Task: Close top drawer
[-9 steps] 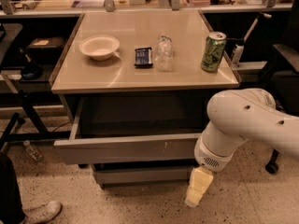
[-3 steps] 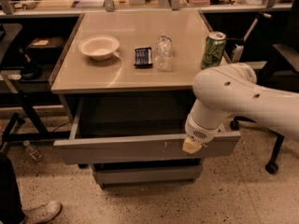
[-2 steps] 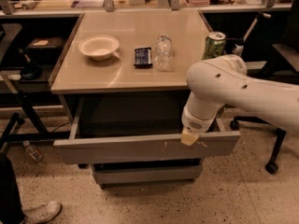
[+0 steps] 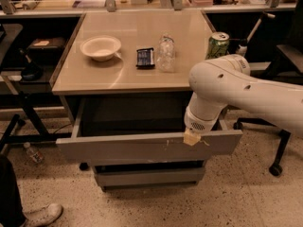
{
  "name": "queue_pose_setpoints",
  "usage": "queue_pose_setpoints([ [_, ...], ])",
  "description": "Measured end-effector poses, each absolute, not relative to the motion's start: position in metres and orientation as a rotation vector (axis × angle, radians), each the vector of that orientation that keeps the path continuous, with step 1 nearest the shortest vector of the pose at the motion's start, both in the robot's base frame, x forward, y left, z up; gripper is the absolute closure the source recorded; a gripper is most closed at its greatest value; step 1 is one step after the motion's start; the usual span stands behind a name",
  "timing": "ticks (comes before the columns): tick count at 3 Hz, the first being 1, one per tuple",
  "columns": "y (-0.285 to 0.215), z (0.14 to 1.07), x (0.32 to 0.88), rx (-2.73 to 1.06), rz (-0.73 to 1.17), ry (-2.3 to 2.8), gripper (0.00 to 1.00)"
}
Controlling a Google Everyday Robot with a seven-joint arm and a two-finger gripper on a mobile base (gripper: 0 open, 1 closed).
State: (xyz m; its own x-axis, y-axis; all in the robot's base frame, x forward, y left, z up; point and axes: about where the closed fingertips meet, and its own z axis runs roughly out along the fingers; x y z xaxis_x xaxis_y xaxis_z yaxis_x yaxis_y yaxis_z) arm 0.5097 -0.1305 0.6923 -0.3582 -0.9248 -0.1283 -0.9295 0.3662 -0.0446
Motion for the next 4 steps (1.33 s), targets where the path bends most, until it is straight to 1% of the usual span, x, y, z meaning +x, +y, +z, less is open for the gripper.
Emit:
queue_pose_setpoints([
  [2,-0.1305,0.6923,0.5097,-1.697,0.054,2.485,0.11],
  [3,-0.1305,0.6923,0.5097,-1.697,0.054,2.485,0.00],
  [4,-0.1305,0.6923,0.5096,-1.697,0.054,2.485,0.00],
])
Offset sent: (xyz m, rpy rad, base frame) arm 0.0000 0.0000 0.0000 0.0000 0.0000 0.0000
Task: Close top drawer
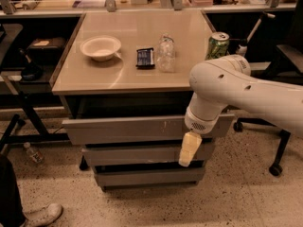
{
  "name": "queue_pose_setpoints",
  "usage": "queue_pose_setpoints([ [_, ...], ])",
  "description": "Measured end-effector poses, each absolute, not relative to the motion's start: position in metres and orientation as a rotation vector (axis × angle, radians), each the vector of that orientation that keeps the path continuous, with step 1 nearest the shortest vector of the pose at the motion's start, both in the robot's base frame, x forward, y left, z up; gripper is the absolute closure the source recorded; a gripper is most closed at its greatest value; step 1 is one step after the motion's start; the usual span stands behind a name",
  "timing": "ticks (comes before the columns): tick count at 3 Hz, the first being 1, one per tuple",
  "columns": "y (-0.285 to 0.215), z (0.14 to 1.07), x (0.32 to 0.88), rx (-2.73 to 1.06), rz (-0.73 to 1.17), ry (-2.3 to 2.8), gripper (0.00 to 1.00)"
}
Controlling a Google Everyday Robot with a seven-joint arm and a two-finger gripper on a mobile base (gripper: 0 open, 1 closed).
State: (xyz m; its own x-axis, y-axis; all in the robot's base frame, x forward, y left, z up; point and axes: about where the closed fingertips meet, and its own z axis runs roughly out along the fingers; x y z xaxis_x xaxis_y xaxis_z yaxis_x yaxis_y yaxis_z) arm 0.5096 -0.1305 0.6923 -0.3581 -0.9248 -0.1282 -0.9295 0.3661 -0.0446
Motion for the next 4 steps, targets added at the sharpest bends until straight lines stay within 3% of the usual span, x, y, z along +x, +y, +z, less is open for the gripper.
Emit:
queue_pose_setpoints([
  [4,-0.1305,0.6921,0.5098,-1.698,0.054,2.485,0.89],
])
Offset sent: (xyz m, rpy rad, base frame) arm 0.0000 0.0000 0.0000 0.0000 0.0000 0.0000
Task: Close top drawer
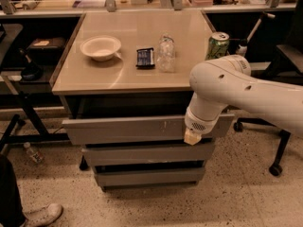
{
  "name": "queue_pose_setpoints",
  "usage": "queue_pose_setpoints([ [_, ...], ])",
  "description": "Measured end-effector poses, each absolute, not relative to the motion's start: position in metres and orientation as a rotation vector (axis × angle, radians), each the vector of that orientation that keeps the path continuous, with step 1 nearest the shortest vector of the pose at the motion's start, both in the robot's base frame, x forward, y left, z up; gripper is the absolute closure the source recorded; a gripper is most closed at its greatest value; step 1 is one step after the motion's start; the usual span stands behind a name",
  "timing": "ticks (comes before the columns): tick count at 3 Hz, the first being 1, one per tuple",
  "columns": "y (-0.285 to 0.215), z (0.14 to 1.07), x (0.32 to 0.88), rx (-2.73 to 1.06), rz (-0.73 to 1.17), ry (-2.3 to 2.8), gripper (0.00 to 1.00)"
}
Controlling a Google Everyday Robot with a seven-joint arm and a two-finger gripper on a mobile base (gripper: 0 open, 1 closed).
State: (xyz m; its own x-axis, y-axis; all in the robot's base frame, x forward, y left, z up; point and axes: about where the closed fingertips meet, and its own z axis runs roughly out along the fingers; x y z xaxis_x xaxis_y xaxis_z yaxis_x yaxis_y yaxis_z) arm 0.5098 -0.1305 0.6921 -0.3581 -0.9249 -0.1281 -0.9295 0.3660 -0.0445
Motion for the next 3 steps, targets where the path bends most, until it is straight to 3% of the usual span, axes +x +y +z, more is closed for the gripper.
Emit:
queue_pose_setpoints([
  [1,-0.130,0.680,0.525,-1.704,0.058,2.488,1.00],
  [3,-0.125,0.650,0.567,-1.719,0.049,2.510,1.00],
])
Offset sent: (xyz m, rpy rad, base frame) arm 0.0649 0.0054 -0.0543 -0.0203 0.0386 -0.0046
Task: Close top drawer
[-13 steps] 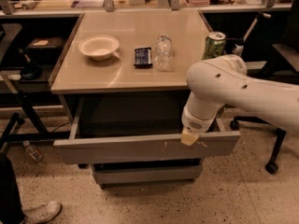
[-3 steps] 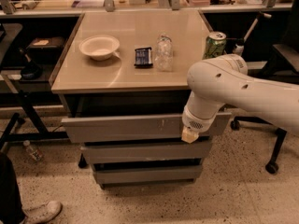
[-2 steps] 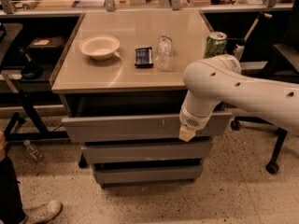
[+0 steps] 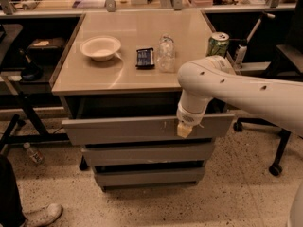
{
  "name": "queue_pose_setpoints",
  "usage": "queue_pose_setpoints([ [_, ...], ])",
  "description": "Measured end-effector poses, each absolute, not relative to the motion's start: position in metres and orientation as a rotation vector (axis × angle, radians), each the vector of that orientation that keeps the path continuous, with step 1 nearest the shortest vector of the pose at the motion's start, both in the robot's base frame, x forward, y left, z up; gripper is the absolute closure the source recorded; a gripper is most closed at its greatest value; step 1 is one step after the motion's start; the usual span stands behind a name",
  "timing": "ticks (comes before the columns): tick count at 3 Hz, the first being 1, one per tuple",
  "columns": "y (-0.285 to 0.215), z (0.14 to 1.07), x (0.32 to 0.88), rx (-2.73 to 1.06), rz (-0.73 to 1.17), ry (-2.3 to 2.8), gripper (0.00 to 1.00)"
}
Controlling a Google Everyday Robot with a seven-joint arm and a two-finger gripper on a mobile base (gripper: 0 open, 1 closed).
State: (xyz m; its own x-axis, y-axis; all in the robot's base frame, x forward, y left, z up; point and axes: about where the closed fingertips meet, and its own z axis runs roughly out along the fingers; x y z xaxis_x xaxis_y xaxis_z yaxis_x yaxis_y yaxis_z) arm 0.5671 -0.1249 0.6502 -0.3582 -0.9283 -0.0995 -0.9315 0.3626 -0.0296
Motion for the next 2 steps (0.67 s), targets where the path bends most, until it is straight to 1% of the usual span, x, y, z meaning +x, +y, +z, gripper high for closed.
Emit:
queue_pose_setpoints([
  [1,-0.1245,0.6499,0.5675,-1.719,0.050,2.510,0.81],
  [2,-0.1245,0.6499,0.5675,-1.719,0.050,2.510,0.57],
])
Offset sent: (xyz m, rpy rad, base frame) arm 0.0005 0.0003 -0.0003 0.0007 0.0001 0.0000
